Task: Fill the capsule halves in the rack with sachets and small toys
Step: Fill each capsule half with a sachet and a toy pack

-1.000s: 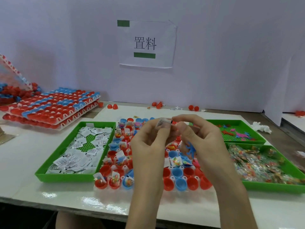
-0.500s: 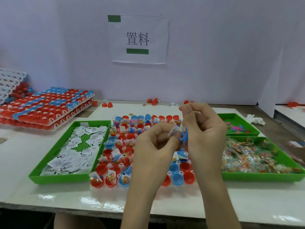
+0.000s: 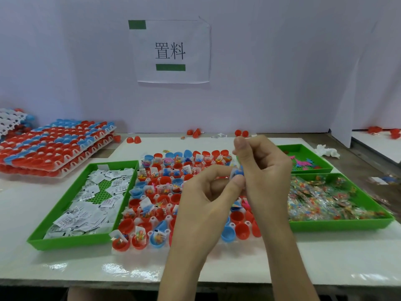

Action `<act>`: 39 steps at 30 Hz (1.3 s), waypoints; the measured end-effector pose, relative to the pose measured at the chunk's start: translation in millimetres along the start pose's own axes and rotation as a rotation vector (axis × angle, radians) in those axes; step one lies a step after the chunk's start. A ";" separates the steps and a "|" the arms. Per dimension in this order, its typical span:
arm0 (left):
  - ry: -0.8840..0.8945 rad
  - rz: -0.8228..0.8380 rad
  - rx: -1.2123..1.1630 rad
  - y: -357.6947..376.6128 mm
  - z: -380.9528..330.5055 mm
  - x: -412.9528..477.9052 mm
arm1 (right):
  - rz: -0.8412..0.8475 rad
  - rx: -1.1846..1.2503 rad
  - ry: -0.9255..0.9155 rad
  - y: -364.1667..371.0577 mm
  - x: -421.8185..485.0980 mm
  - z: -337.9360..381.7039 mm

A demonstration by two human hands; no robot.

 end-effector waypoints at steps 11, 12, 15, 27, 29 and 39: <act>-0.020 -0.254 -0.130 -5.7 0.5 1.3 | 0.225 0.062 0.064 -2.0 2.5 5.0; -0.026 -0.259 -0.134 -6.7 0.7 1.1 | 0.194 0.085 0.063 -2.0 2.4 4.7; -0.007 -0.271 -0.112 -9.6 -1.0 0.2 | 0.096 0.150 0.048 -5.1 4.3 2.9; 0.054 -0.241 0.035 -22.7 -7.4 -0.8 | 0.337 0.052 -0.012 -13.1 5.8 13.1; 0.041 -0.211 0.032 -23.8 -8.4 -0.7 | 0.352 0.009 -0.003 -10.9 4.7 11.0; -0.025 -0.081 -0.039 -25.7 -12.5 -1.6 | 0.402 -0.011 -0.070 -5.2 5.5 2.2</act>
Point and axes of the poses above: each hand's wrist, its own x-axis towards the middle knuckle, its own y-axis out of the palm, z = x × y, the point moved 1 cm from there along x, towards the middle knuckle, and after that the axes turned 7 degrees about -z, right-handed, at the moved point
